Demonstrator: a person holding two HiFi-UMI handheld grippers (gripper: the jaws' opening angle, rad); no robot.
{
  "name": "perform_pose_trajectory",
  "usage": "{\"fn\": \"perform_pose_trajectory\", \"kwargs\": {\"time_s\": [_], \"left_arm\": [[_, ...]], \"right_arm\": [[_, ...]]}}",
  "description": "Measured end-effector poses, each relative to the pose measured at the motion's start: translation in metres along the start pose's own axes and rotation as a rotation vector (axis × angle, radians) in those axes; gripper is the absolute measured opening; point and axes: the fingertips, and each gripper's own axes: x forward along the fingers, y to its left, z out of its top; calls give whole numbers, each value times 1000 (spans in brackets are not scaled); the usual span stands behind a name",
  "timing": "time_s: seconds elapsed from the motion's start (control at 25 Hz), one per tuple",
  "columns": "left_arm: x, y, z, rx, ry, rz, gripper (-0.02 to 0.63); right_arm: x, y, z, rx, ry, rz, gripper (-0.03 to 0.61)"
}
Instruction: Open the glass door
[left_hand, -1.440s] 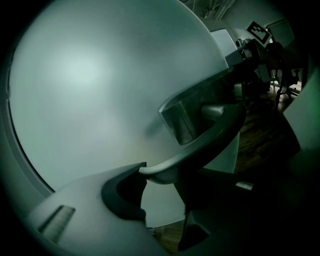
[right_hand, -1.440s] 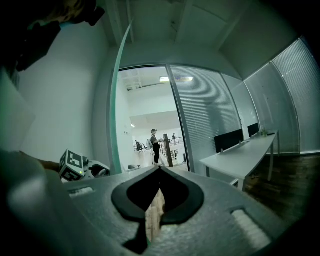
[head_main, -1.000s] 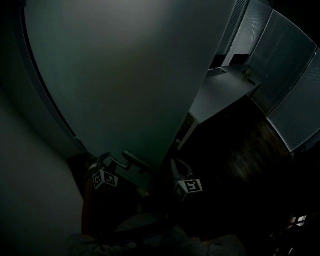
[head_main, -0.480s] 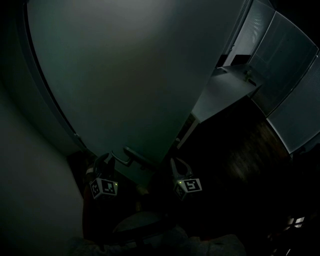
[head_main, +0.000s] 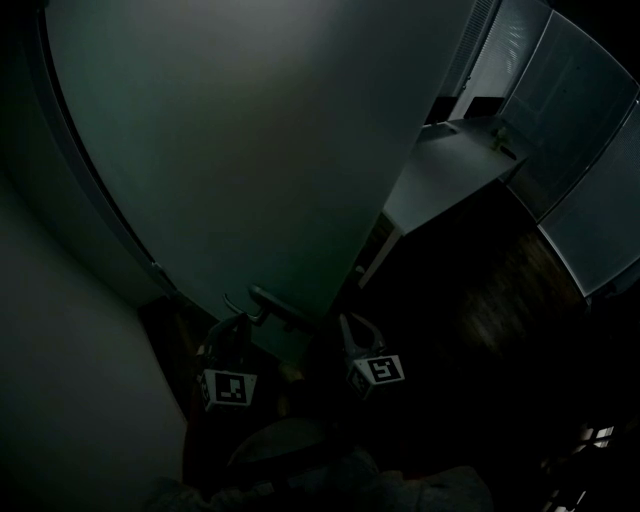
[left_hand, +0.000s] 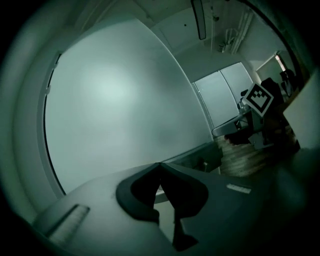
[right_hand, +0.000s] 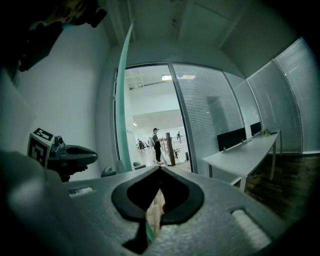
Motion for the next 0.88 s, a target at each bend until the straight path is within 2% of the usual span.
{"fn": "perform_pose_trajectory", "kwargs": {"time_s": [0.24, 0.44, 0.6, 0.88], "left_arm": [[0, -22, 13, -206, -65, -44, 3], [-2, -32, 14, -267, -83, -57, 3], [-6, -31, 15, -366, -107, -50, 3], [-6, -37, 10, -371, -91, -69, 3]], "right_arm": [[-7, 8, 1, -1, -10, 6, 2], [-16, 9, 2, 1, -11, 2, 2], [-22, 9, 3, -3, -20, -6, 2], [-27, 11, 1, 5, -20, -12, 2]]}}
